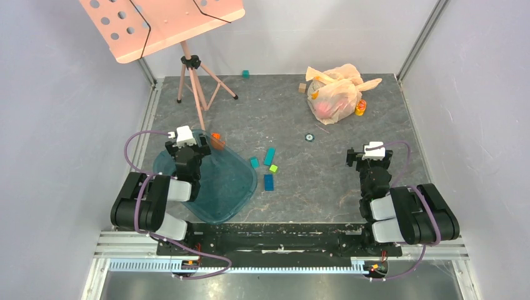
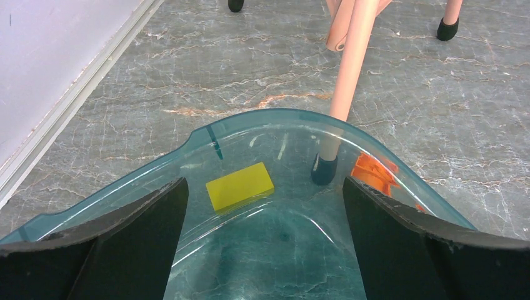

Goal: Take the fake fruits out of the plastic bag
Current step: Pick up the plastic bag at the center of the board.

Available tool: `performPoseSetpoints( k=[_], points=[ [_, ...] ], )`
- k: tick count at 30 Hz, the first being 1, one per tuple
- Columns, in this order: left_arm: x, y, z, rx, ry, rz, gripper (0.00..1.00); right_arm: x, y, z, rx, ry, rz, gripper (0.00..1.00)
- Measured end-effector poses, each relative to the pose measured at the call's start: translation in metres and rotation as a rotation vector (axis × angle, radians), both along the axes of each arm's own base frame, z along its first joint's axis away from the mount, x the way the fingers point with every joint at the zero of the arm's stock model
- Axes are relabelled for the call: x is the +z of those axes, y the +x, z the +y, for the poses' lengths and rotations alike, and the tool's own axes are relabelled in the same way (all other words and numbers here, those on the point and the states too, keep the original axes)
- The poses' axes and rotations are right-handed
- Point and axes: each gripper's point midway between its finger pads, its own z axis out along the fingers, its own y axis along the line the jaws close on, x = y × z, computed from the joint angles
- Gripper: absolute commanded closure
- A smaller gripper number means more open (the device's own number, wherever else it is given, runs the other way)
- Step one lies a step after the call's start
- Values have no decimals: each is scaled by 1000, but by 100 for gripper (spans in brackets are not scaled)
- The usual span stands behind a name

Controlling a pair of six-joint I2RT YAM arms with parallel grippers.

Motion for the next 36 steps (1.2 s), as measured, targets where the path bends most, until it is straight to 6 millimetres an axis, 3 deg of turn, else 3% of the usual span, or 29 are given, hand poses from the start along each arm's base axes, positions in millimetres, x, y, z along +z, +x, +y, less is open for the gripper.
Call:
performPoseSetpoints(
  k=[22, 27, 33, 36],
  points=[
    [1, -3, 0, 3, 1, 4, 0, 2, 0, 0, 3, 0, -7, 2],
    [21, -11, 1, 43, 7, -1, 0, 14, -1, 2, 11, 3, -37, 2],
    [44, -17, 5, 104, -45, 6, 0, -7, -9, 4, 30, -3, 69, 2],
    [54, -24, 4, 126, -88, 17, 0, -6, -11, 4, 25, 19, 83, 2]
  ],
)
